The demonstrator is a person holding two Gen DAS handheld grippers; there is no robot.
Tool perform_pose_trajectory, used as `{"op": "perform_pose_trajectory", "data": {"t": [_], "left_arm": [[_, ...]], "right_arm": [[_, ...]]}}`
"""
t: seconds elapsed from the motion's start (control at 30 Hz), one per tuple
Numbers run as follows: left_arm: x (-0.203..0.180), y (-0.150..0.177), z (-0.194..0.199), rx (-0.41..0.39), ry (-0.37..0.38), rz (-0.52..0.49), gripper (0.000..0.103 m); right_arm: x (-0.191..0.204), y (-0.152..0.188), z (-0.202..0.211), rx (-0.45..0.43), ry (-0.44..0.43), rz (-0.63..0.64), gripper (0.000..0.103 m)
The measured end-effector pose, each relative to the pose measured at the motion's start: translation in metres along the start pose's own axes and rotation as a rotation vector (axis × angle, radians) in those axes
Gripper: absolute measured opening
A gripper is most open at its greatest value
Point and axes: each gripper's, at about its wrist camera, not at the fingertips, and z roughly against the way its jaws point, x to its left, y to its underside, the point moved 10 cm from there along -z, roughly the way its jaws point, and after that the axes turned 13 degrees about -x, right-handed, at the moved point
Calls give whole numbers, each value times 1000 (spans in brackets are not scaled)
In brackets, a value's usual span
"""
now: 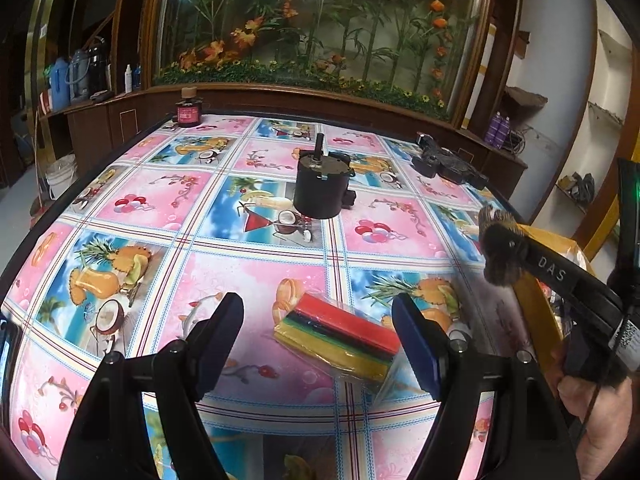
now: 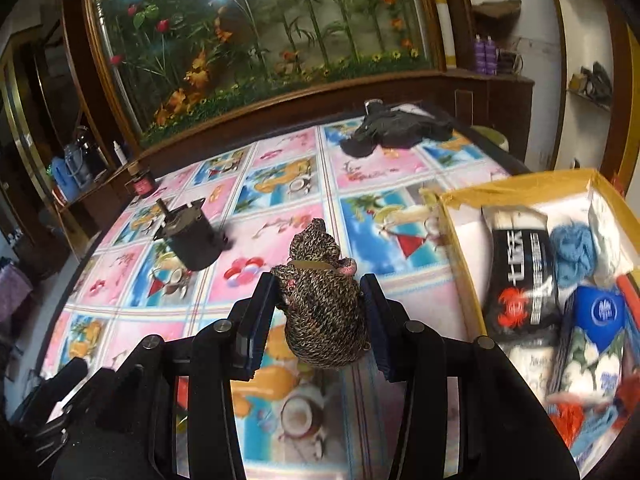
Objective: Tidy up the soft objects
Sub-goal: 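Hold the scrubber in the right tool while the left tool approaches the bagged multicolour sponge pack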
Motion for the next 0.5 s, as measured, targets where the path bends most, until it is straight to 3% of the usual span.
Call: {"op": "perform_pose_trajectory", "data": {"t": [0.13, 0.5], "left_arm": [[-10, 5, -3, 20, 14, -38, 77], [-26, 7, 2, 13, 62, -88, 77]], "right_arm": [[-6, -4, -7, -66, -12, 17, 43], [-8, -1, -9, -38, -95, 1, 43]]}}
